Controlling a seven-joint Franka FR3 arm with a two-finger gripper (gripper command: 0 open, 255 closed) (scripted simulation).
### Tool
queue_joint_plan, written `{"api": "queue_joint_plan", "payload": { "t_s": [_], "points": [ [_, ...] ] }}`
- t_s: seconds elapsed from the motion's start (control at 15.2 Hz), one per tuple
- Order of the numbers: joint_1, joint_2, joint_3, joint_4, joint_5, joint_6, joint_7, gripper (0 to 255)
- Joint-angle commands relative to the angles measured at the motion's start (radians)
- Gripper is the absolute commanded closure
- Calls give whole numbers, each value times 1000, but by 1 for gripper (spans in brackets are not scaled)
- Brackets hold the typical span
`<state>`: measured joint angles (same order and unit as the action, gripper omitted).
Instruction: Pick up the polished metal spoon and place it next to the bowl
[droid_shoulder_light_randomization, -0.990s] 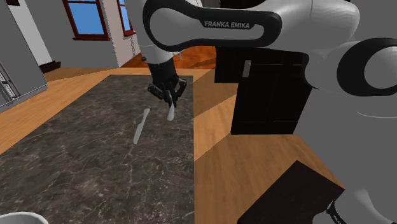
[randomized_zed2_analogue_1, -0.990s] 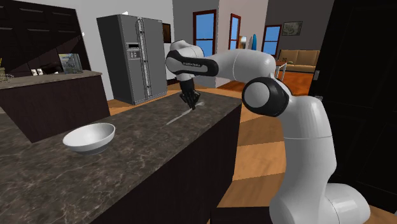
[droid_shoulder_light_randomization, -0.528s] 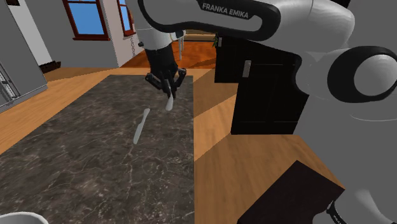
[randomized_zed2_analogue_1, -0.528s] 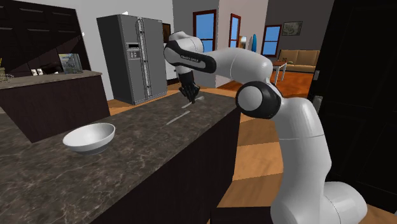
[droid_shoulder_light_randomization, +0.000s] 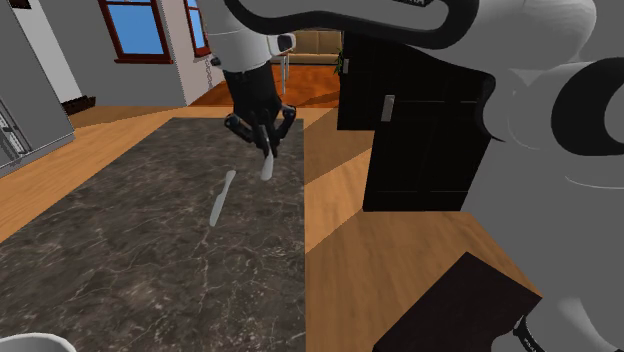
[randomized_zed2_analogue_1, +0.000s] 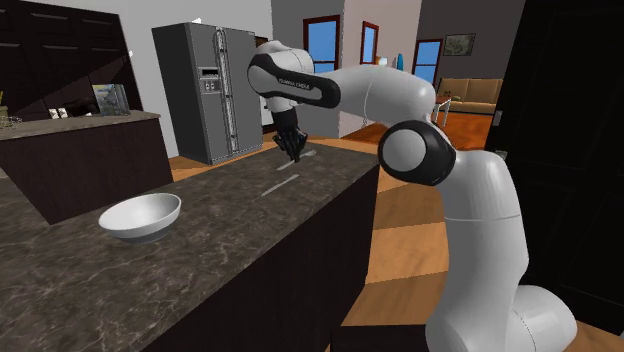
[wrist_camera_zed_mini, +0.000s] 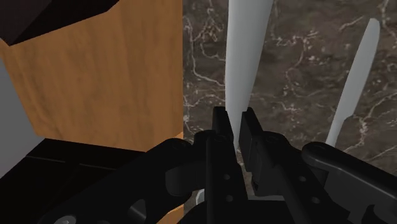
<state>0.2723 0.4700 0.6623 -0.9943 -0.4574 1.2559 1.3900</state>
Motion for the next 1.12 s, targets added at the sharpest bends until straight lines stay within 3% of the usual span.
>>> {"api": "queue_joint_plan", "payload": {
  "t_s": [0.0, 0.53, 1.06],
  "points": [
    [3, -42, 18, -64, 26, 15, 45, 255],
    [43, -164, 80, -237, 112, 49, 204, 255],
    [145, -197, 139, -284, 151, 39, 379, 255]
  ]
}}
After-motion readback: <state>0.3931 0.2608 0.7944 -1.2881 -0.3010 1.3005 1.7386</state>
